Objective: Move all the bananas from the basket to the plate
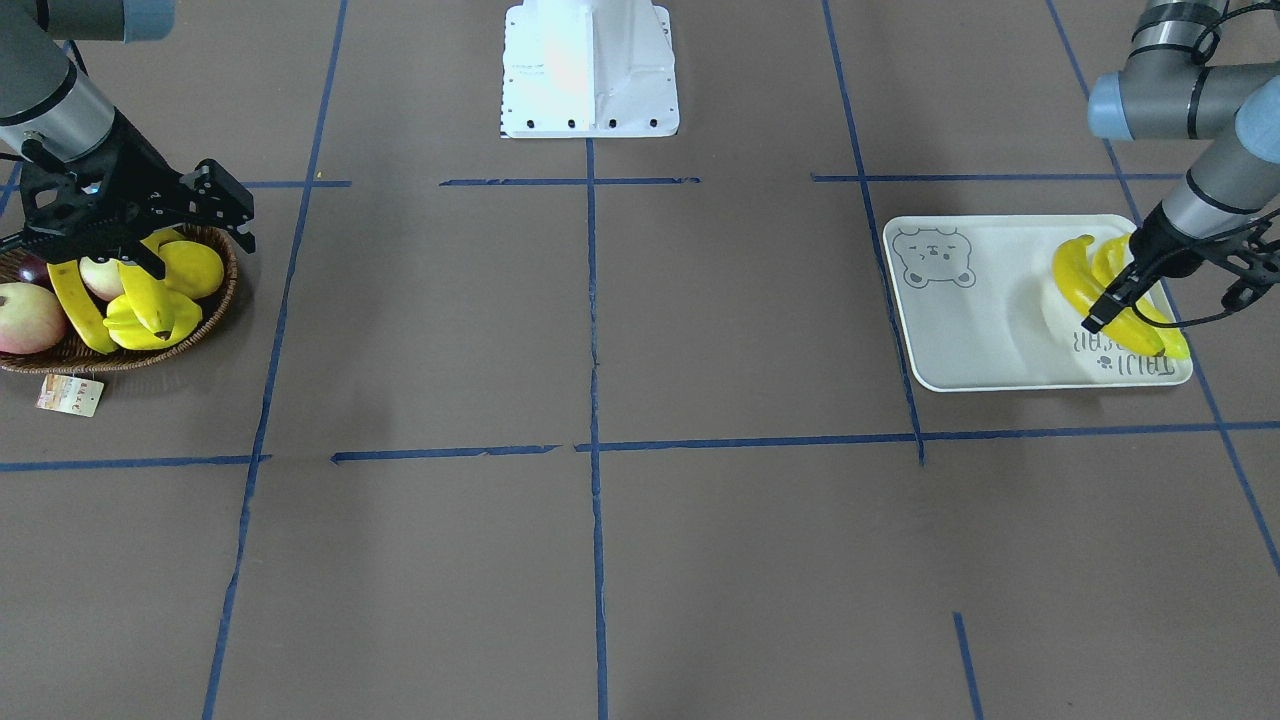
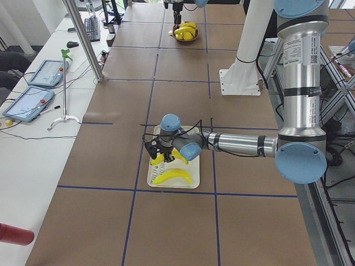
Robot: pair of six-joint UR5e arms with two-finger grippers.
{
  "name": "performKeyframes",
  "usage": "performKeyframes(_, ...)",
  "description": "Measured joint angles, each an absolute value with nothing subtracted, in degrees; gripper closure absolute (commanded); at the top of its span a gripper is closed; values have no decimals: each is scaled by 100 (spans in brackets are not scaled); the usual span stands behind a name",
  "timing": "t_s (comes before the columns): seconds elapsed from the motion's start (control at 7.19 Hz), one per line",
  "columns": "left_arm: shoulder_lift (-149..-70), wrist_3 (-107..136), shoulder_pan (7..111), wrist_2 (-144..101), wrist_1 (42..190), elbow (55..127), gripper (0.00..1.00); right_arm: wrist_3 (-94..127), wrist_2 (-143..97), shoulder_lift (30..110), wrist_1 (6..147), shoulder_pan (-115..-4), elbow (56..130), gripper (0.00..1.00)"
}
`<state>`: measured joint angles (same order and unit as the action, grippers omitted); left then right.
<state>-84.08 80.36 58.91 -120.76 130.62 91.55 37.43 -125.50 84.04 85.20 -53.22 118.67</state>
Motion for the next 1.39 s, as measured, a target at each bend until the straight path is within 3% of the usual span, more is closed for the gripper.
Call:
performKeyframes(0.14, -8387, 7860, 5950, -12074, 13066, 9089, 1, 3720, -12553, 8424, 8529, -5357, 11886, 1)
performKeyframes(0.7, -8384, 7175, 6385, -12361, 13003, 9373, 0, 3351, -12558, 8631, 8929, -5545, 12210, 1)
performKeyframes(1.39, -8294, 6971, 6641, -12907, 12966, 10164, 0, 2143, -12501, 9871, 8458, -5837, 12239, 1)
